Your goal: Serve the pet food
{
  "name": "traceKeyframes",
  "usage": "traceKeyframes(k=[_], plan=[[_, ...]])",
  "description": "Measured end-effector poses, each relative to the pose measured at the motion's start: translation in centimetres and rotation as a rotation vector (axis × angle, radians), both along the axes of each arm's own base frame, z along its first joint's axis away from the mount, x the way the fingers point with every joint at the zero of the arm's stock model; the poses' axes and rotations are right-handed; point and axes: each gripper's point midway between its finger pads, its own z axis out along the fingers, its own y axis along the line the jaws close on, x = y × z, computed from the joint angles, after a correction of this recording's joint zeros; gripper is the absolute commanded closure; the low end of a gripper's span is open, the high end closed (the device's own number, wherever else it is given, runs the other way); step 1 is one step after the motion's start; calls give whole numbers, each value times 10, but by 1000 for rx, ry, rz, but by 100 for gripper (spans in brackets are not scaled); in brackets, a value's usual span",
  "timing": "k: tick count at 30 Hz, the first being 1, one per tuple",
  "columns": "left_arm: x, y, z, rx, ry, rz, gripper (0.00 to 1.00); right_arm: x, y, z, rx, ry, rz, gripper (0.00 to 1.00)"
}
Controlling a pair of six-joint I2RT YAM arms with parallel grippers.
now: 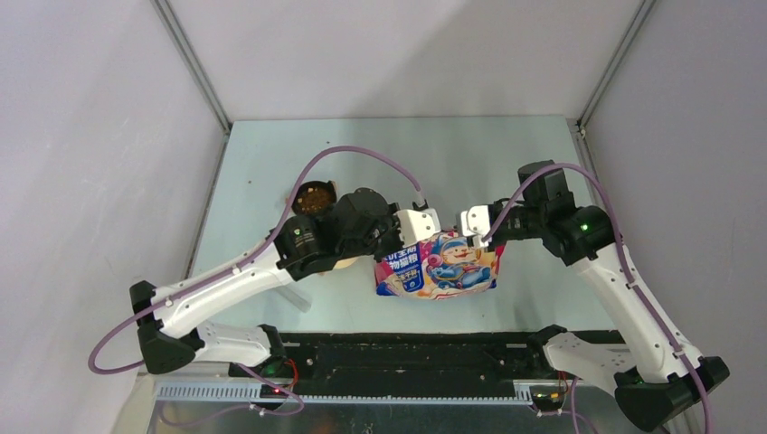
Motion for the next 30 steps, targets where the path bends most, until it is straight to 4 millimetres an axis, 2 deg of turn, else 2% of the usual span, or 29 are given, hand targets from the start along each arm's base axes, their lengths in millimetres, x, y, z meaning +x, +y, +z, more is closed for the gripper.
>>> traceKeyframes(k=[1,2,3,5,6,8,10,11,12,17,19,20,22,24,25,27,28,30], plan=[[0,0,0,-3,-3,2,100,0,0,0,-2,1,-5,100],[0,0,1,-4,-4,2,100,0,-1,0,-5,3,-11,93],[0,-1,1,-8,-7,2,100,0,-2,1,-10,4,-19,72],[0,-1,2,-15,-12,3,100,2,-5,1,-23,13,-45,55],[0,0,2,-16,-12,3,100,5,-8,2,-34,7,-70,53],[-1,1,2,-18,-14,2,100,12,-14,6,-52,-16,-115,56],[-1,2,3,-19,-17,6,100,15,-20,9,-70,-36,-145,74],[-1,3,3,-19,-20,8,100,15,-23,9,-81,-41,-157,93],[0,3,3,-20,-22,12,100,14,-26,8,-93,-40,-169,100],[-1,3,5,-28,-27,11,100,8,-34,6,-126,-20,-181,100],[-1,3,6,-30,-28,9,100,8,-35,6,-138,-8,-181,81],[-1,3,6,-31,-29,9,100,8,-35,5,-144,-2,-180,64],[-1,4,5,-27,-29,13,100,11,-41,6,-163,-9,-203,50],[-1,5,5,-25,-29,13,100,18,-52,8,-190,-32,-250,46],[-2,5,5,-25,-28,13,100,21,-58,9,-205,-43,-272,47],[-1,5,5,-25,-29,13,100,24,-66,9,-229,-52,-304,62],[-1,5,5,-25,-29,13,100,24,-68,9,-239,-56,-309,84],[-1,5,6,-25,-30,14,100,23,-71,6,-255,-52,-309,100]])
